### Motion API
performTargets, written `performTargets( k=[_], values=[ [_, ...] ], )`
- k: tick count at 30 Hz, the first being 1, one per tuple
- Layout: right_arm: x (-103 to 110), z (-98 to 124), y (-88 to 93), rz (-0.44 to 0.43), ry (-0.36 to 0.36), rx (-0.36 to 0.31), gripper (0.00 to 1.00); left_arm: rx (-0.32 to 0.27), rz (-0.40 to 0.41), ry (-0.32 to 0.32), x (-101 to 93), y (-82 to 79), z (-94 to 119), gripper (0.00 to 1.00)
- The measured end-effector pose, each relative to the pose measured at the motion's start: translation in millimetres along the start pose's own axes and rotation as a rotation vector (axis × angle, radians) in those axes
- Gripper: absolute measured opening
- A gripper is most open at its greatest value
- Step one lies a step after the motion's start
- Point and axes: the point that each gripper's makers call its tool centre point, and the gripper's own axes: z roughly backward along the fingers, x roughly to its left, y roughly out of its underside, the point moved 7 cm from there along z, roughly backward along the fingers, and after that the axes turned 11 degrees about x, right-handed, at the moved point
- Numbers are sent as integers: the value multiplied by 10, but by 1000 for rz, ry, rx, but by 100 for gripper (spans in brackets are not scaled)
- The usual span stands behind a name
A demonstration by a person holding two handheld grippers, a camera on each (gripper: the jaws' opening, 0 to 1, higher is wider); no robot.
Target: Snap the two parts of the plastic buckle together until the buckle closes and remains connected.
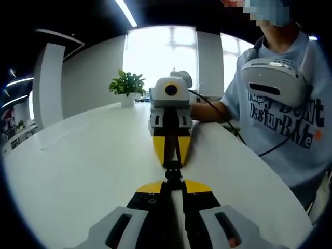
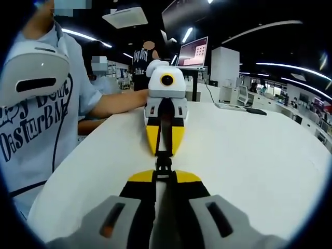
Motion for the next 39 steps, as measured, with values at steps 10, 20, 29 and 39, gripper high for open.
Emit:
performTargets(
  k=[10, 20, 29, 39],
  values=[
    [20, -8, 10, -4, -5, -4, 13, -1, 0, 4, -11, -11, -35, 12],
    [19, -12, 14, -1, -1, -4, 13, -1, 1, 3, -24, -12, -42, 11],
    [20, -15, 12, -1, 0, -5, 13, -2, 0, 3, -27, -10, -44, 11],
    [20, -10, 14, -5, -1, -6, 12, -4, 0, 3, -28, -12, -45, 11]
  ],
)
